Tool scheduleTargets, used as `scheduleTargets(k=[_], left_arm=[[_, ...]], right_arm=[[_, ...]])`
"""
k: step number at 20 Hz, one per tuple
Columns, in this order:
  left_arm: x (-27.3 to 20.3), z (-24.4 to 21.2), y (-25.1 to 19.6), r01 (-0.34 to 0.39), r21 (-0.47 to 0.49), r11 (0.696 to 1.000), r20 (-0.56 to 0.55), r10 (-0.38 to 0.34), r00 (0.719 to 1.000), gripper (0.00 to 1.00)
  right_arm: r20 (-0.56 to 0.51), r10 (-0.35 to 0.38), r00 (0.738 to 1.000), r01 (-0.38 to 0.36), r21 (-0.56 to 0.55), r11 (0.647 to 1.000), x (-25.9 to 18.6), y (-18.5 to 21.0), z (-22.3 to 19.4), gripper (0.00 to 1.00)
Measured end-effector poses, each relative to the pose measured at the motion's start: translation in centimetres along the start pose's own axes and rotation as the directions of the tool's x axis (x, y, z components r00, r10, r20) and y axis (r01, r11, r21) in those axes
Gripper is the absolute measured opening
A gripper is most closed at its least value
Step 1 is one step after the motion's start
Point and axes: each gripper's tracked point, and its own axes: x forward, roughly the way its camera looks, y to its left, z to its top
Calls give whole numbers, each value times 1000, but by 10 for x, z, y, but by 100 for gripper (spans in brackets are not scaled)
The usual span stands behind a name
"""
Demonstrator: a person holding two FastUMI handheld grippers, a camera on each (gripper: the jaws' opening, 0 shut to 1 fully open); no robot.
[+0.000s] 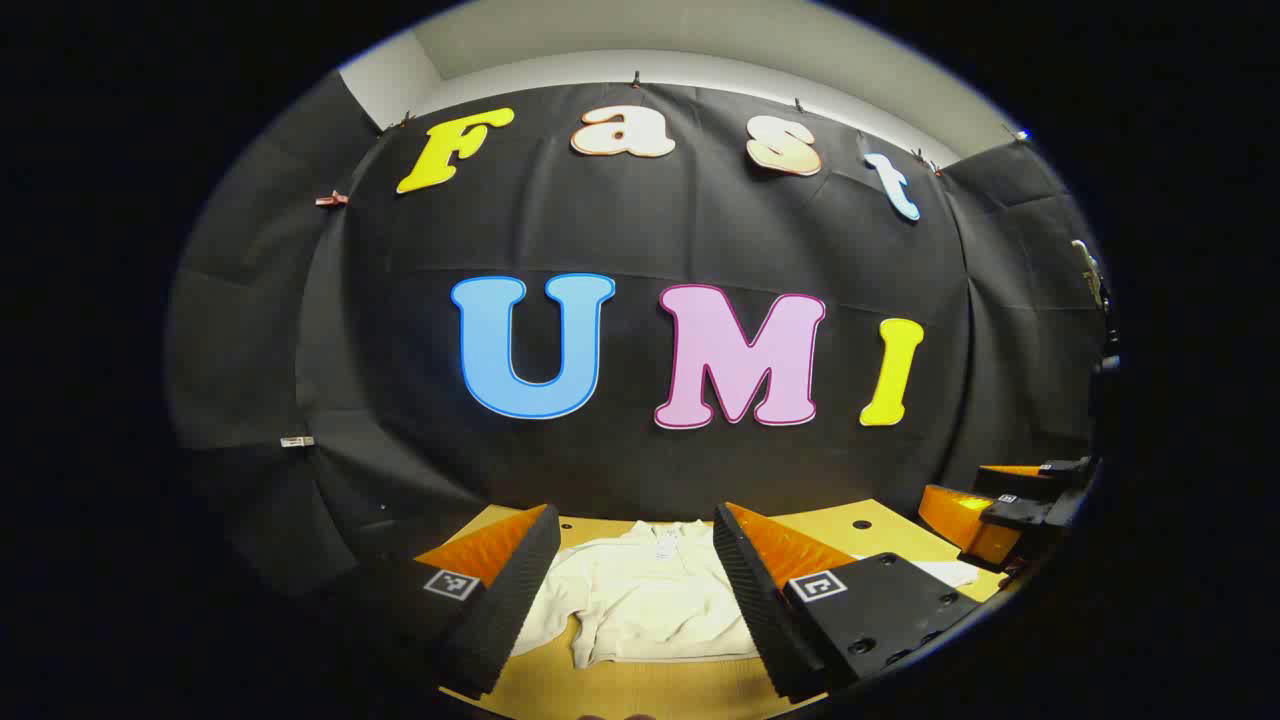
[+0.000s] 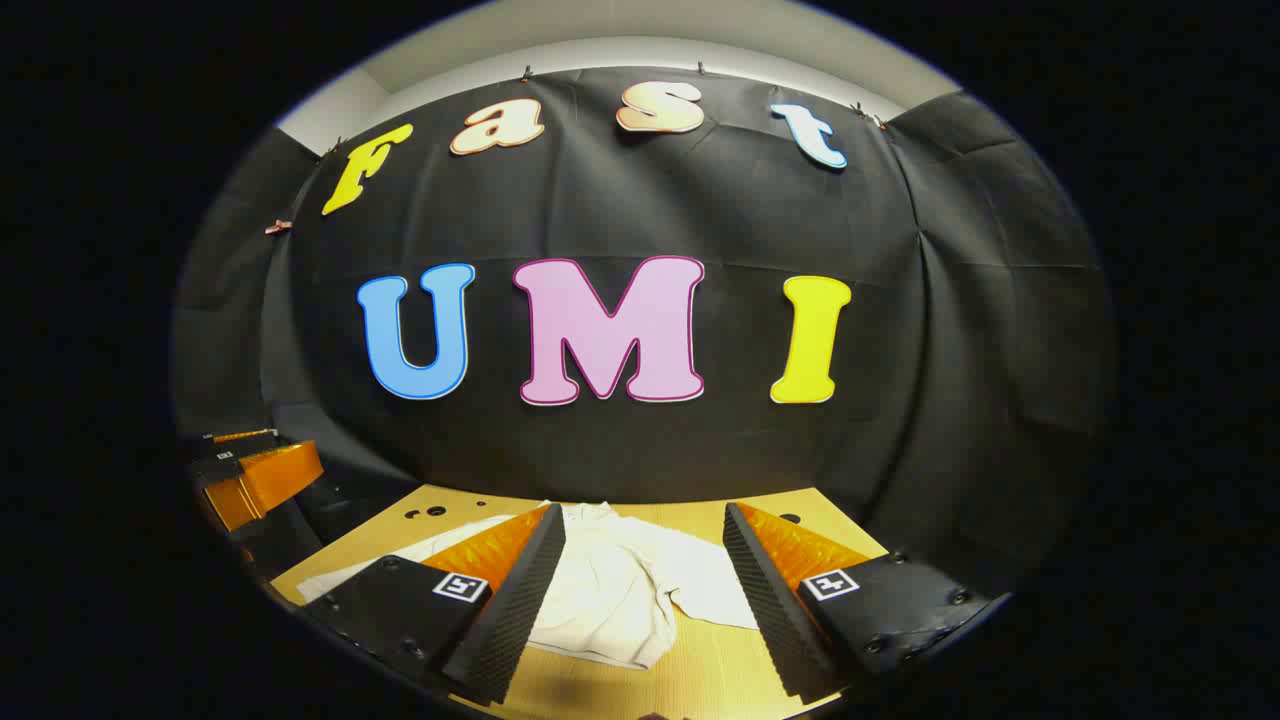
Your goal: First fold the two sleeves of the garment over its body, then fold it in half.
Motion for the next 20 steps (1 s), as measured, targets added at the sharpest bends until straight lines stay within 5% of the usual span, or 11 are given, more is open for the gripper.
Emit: scheduleTargets(k=[20], left_arm=[[9,-12,4,-2,31,1000,-22,2,1000,92]], right_arm=[[-34,-13,999,13,2,1000,15,-8,-11,98]])
